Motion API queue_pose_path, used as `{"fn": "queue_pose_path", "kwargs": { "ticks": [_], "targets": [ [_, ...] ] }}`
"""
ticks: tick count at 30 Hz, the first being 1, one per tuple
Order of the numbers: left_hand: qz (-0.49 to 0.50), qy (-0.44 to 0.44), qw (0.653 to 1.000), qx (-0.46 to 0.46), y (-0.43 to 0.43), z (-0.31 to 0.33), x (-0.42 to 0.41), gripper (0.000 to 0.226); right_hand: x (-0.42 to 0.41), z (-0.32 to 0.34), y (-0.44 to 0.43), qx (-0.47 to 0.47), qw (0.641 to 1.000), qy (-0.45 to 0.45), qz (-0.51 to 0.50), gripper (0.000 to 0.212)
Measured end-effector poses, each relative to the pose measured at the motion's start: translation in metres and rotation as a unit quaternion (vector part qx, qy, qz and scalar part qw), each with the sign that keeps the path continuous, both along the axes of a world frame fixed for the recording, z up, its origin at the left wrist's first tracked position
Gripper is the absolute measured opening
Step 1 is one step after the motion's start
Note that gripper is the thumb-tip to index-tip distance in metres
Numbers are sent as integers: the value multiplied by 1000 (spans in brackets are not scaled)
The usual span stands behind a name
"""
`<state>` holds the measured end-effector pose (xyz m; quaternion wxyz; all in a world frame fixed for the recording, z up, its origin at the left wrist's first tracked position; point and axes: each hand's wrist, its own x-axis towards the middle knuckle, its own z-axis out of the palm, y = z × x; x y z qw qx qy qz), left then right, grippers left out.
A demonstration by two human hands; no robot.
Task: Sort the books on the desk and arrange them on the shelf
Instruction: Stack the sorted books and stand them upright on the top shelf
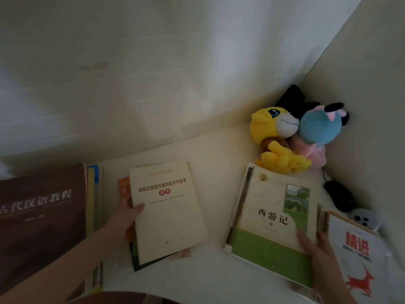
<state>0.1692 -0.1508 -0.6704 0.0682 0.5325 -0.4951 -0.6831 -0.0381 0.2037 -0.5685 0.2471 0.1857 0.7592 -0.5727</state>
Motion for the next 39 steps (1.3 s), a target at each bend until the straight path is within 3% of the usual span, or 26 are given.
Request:
{"fn": "queue_pose_path", "kwargs": {
  "ticks": [5, 22, 25, 28, 31, 35, 37, 38, 39],
  "targets": [
    [9, -1, 1000, 3, 0, -2, 0, 50, -2, -21, 4, 73, 996, 32, 29, 37],
    [4, 11, 1000, 6, -3, -6, 3, 50, -9, -42, 5, 185, 972, 120, 78, 32],
    [2, 15, 1000, 7, -4, -9, 4, 52, -8, -44, 3, 231, 962, 116, 84, 48],
    [-10, 19, 1000, 2, -5, -13, 5, 49, -7, -31, -6, 312, 920, 202, 125, 74],
    [-10, 25, 1000, 9, -7, -17, 5, 50, -19, -11, -29, 335, 841, 344, 249, 72],
    [-3, 8, 1000, 4, -2, -7, 1, 53, -64, -14, -81, 316, 814, 312, 374, 75],
    [-31, -37, 997, -53, 8, 9, -5, 52, -84, -25, -100, 346, 787, 291, 421, 82],
    [-72, -106, 984, -120, 15, 18, -9, 58, -94, -34, -104, 371, 765, 298, 435, 87],
    [-133, -191, 949, -212, 24, 30, -13, 71, -101, -41, -107, 393, 748, 305, 439, 93]
  ]
}}
